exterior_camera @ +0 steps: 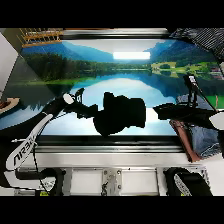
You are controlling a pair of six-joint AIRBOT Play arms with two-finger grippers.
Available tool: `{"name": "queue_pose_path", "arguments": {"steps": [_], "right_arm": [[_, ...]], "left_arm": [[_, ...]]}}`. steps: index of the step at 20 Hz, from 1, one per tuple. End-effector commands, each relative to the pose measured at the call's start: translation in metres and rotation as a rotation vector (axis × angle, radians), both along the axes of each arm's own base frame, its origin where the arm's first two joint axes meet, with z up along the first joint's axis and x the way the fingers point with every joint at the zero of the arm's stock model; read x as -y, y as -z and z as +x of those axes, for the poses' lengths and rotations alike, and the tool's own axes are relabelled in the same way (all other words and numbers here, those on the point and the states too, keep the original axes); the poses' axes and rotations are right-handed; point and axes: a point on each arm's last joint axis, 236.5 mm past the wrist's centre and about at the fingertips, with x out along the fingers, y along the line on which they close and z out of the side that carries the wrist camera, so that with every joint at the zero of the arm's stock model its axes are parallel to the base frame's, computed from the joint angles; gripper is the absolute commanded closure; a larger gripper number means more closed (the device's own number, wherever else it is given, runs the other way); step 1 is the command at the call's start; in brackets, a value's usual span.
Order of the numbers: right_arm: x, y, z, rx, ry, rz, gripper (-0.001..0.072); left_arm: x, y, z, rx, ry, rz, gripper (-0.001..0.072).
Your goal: Fold the clothes and pants, and hang the long-sleeved shirts on hangers.
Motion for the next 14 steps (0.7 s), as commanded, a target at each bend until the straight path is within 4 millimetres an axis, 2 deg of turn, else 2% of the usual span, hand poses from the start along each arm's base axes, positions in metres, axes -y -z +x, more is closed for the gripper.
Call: {"name": "queue_pose_path", "arguments": {"steps": [1, 2, 4, 6, 8, 10, 12, 14], "right_arm": [[0.045, 0.039, 0.002, -0.127, 0.132, -0.161, 0.0439], [0.05, 0.051, 0.005, -0.161, 0.137, -0.182, 0.0307], [0.051, 0.081, 0.016, -0.23, 0.144, -0.188, 0.0304], [0.052, 0.116, 0.033, -0.295, 0.165, -0.179, 0.0304], [0.041, 0.152, 0.046, -0.374, 0.204, -0.1, 0.0303], [0.02, 0.179, 0.052, -0.451, 0.219, 0.013, 0.0303], [-0.01, 0.195, 0.054, -0.497, 0.178, 0.126, 0.0303], [-0.035, 0.199, 0.058, -0.496, 0.145, 0.202, 0.0303]], "left_arm": [[-0.065, -0.045, 0.024, 0.101, -0.035, 0.088, 0.0701], [-0.085, -0.057, 0.027, 0.117, -0.066, 0.099, 0.0701], [-0.116, -0.075, 0.025, 0.131, -0.12, 0.115, 0.0701], [-0.131, -0.08, 0.022, 0.135, -0.159, 0.114, 0.0701], [-0.134, -0.074, 0.016, 0.117, -0.168, 0.115, 0.0701], [-0.132, -0.064, 0.009, 0.094, -0.166, 0.114, 0.0701], [-0.127, -0.055, 0.003, 0.082, -0.159, 0.117, 0.0701], [-0.124, -0.053, 0.003, 0.086, -0.152, 0.12, 0.0701]]}}
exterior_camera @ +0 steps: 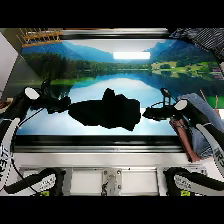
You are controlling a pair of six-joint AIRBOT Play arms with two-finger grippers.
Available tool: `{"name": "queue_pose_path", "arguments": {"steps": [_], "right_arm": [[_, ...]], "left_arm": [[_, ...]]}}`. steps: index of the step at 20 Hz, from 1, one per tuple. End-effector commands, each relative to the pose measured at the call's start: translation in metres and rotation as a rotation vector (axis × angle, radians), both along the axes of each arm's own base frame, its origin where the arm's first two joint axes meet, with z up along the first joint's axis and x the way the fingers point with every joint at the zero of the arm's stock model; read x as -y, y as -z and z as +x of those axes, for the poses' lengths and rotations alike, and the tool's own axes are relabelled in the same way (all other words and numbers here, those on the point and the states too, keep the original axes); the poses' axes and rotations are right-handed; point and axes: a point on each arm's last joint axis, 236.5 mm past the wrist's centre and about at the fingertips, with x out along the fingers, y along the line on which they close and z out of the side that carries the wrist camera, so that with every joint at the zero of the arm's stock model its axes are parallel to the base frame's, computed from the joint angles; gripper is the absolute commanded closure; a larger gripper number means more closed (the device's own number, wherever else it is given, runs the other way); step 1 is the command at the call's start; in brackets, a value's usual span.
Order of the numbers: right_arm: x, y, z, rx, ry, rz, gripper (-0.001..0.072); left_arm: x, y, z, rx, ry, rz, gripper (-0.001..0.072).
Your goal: Fold the clothes and pants, and hang the long-sleeved shirts on hangers.
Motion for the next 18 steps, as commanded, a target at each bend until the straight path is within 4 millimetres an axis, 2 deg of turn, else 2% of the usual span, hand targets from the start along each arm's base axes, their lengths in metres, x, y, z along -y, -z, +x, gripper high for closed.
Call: {"name": "queue_pose_path", "arguments": {"steps": [1, 4, 5, 6, 7, 9, 10, 12, 14, 15, 16, 17, 18], "right_arm": [[-0.044, 0.016, 0.014, -0.01, 0.028, 0.175, 0.0303], [-0.068, 0.016, 0.014, 0.008, 0.003, 0.212, 0.0304], [-0.071, 0.017, 0.013, 0.016, -0.012, 0.198, 0.0366], [-0.073, 0.017, 0.014, 0.037, -0.038, 0.185, 0.0561], [-0.073, 0.013, 0.017, 0.061, -0.059, 0.18, 0.0698], [-0.068, -0.008, 0.029, 0.135, -0.096, 0.15, 0.0699], [-0.061, -0.03, 0.039, 0.2, -0.123, 0.118, 0.0699], [-0.038, -0.099, 0.06, 0.353, -0.173, 0.014, 0.0699], [-0.014, -0.188, 0.065, 0.522, -0.208, -0.095, 0.0699], [-0.004, -0.243, 0.06, 0.63, -0.214, -0.139, 0.0699], [0.0, -0.291, 0.049, 0.731, -0.216, -0.166, 0.0699], [0.0, -0.34, 0.032, 0.845, -0.212, -0.175, 0.0699], [0.0, -0.375, 0.014, 0.932, -0.205, -0.182, 0.0699]], "left_arm": [[0.002, 0.005, -0.002, 0.003, 0.003, 0.009, 0.0701], [0.001, 0.005, 0.001, 0.016, -0.005, 0.01, 0.0701], [0.001, 0.005, 0.001, 0.016, -0.005, 0.01, 0.0701], [0.001, 0.005, 0.001, 0.016, -0.004, 0.01, 0.0701], [0.001, 0.004, 0.001, 0.016, -0.004, 0.01, 0.0701], [-0.005, -0.008, 0.006, 0.05, -0.018, 0.015, 0.0701], [-0.013, -0.03, 0.016, 0.106, -0.034, 0.019, 0.0701], [-0.036, -0.105, 0.04, 0.295, -0.085, 0.04, 0.0701], [-0.056, -0.211, 0.049, 0.547, -0.124, 0.08, 0.0701], [-0.063, -0.266, 0.043, 0.675, -0.142, 0.103, 0.0701], [-0.065, -0.316, 0.03, 0.792, -0.152, 0.125, 0.0701], [-0.064, -0.366, 0.01, 0.912, -0.158, 0.148, 0.0701], [-0.061, -0.405, -0.012, 1.014, -0.164, 0.166, 0.0701]]}}
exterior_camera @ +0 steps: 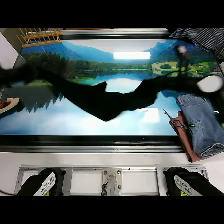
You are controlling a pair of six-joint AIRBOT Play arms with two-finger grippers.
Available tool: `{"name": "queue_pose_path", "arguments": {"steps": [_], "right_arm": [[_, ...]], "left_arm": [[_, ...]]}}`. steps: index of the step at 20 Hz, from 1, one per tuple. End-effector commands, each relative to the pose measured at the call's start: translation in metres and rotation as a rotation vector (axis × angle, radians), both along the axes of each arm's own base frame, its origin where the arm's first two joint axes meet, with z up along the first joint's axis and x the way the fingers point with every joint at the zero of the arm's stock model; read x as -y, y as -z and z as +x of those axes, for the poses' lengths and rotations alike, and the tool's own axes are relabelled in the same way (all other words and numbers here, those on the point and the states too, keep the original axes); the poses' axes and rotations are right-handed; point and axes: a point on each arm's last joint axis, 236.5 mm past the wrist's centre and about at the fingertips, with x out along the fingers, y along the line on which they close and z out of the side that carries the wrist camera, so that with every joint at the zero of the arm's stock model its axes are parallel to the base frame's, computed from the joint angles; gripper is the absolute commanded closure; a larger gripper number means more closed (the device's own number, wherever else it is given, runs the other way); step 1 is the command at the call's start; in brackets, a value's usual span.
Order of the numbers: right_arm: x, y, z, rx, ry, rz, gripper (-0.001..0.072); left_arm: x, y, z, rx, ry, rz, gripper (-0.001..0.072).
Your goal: Fold the clothes and pants, and hang the long-sleeved shirts on hangers.
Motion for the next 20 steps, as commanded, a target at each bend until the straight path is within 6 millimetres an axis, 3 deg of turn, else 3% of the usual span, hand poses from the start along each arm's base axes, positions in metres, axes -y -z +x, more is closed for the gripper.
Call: {"name": "queue_pose_path", "arguments": {"steps": [1, 3, 5, 7, 9, 10, 12, 15, 17, 20], "right_arm": [[0.019, -0.141, -0.064, 0.325, 0.034, -0.057, 0.07], [0.022, -0.179, -0.104, 0.422, 0.059, -0.03, 0.07], [0.03, -0.193, -0.136, 0.448, 0.098, -0.024, 0.0699], [0.046, -0.181, -0.158, 0.38, 0.163, -0.056, 0.07], [0.067, -0.145, -0.174, 0.222, 0.234, -0.12, 0.0699], [0.074, -0.123, -0.181, 0.124, 0.254, -0.144, 0.07], [0.075, -0.075, -0.194, -0.087, 0.249, -0.166, 0.07], [0.075, 0.002, -0.195, -0.369, 0.242, -0.193, 0.0699], [0.076, 0.045, -0.179, -0.464, 0.251, -0.205, 0.0699], [0.076, 0.088, -0.123, -0.48, 0.292, -0.184, 0.0699]], "left_arm": [[0.002, -0.154, -0.072, 0.379, -0.039, 0.086, 0.0701], [0.013, -0.2, -0.118, 0.515, -0.04, 0.118, 0.0701], [0.021, -0.225, -0.152, 0.609, -0.046, 0.137, 0.0701], [0.016, -0.235, -0.173, 0.653, -0.08, 0.186, 0.0701], [0.007, -0.233, -0.177, 0.644, -0.113, 0.228, 0.0701], [0.006, -0.224, -0.169, 0.607, -0.105, 0.219, 0.0701], [0.004, -0.184, -0.14, 0.464, -0.077, 0.184, 0.0701], [-0.004, -0.085, -0.078, 0.169, -0.041, 0.106, 0.0702], [-0.011, -0.017, -0.037, 0.004, -0.039, 0.043, 0.0702], [-0.007, 0.045, 0.028, -0.109, -0.029, -0.117, 0.0701]]}}
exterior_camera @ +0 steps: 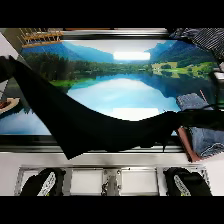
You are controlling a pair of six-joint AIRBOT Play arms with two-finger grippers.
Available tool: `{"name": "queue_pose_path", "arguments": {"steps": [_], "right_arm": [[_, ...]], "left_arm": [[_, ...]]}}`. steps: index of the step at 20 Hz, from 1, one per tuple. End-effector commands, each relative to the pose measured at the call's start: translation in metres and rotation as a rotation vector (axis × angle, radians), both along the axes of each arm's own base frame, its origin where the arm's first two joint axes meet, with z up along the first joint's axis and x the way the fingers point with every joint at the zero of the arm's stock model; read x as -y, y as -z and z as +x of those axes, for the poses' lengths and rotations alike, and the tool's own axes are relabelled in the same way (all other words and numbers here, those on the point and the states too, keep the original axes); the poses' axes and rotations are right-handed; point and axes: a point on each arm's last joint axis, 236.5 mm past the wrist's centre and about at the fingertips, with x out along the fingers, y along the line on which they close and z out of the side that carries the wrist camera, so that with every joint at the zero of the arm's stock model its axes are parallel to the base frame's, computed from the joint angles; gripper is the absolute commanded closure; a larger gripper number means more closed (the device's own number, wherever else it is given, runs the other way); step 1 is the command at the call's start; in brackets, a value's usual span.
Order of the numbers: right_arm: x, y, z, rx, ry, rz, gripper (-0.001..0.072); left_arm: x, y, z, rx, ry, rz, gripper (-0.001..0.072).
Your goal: Fold the clothes and pants, and hang the long-sleeved shirts on hangers.
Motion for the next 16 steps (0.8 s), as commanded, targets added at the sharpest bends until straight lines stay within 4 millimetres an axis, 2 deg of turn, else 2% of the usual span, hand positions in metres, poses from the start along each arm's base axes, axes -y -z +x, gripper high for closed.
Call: {"name": "queue_pose_path", "arguments": {"steps": [1, 3, 4, 5, 6, 7, 8, 10, 11, 12, 14, 16], "right_arm": [[0.004, 0.054, 0.055, -0.038, 0.067, 0.006, 0.0699], [0.007, 0.066, 0.1, 0.029, 0.132, 0.028, 0.0698], [0.011, 0.069, 0.12, 0.061, 0.181, 0.049, 0.0686], [0.019, 0.069, 0.14, 0.097, 0.243, 0.073, 0.0682], [0.027, 0.066, 0.154, 0.133, 0.292, 0.093, 0.0556], [0.036, 0.059, 0.164, 0.171, 0.323, 0.099, 0.031], [0.047, 0.051, 0.17, 0.201, 0.348, 0.099, 0.018], [0.066, 0.038, 0.167, 0.221, 0.371, 0.082, 0.0207], [0.071, 0.035, 0.16, 0.214, 0.373, 0.074, 0.0278], [0.072, 0.033, 0.151, 0.199, 0.362, 0.065, 0.0352], [0.066, 0.033, 0.137, 0.167, 0.307, 0.036, 0.036], [0.06, 0.038, 0.127, 0.126, 0.284, 0.033, 0.036]], "left_arm": [[0.007, 0.074, 0.066, -0.142, 0.014, -0.188, 0.0702], [0.007, 0.088, 0.101, -0.166, 0.024, -0.214, 0.0701], [0.008, 0.094, 0.116, -0.177, 0.034, -0.211, 0.0676], [0.01, 0.097, 0.125, -0.185, 0.044, -0.211, 0.0387], [0.01, 0.098, 0.132, -0.191, 0.048, -0.214, 0.0074], [0.01, 0.099, 0.135, -0.209, 0.056, -0.218, 0.0086], [0.006, 0.101, 0.133, -0.229, 0.058, -0.216, 0.0092], [-0.008, 0.119, 0.119, -0.302, 0.051, -0.185, 0.0093], [-0.017, 0.137, 0.104, -0.364, 0.038, -0.15, 0.0094], [-0.026, 0.163, 0.084, -0.446, 0.022, -0.104, 0.0093], [-0.024, 0.219, 0.038, -0.61, 0.019, -0.09, 0.0094], [-0.006, 0.276, -0.008, -0.752, 0.031, -0.136, 0.0094]]}}
